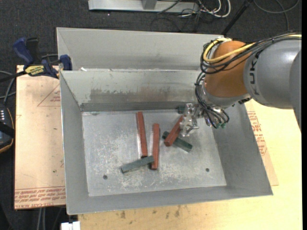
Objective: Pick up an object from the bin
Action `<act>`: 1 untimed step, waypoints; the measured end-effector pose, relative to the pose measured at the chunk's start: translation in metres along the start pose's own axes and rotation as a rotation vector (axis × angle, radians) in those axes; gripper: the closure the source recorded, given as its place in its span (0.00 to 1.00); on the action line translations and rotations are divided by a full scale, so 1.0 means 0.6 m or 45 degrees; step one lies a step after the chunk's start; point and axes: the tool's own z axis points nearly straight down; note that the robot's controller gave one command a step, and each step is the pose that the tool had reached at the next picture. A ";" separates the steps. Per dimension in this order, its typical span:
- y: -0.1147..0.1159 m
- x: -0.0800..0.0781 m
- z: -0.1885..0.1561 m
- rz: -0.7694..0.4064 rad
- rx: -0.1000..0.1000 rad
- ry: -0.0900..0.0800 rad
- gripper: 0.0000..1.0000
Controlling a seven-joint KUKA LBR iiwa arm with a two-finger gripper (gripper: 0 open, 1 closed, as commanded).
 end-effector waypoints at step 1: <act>0.004 -0.017 -0.075 0.036 -0.010 0.033 1.00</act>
Offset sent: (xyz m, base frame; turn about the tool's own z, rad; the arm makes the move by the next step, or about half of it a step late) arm 0.0157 0.0149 -0.0346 -0.1564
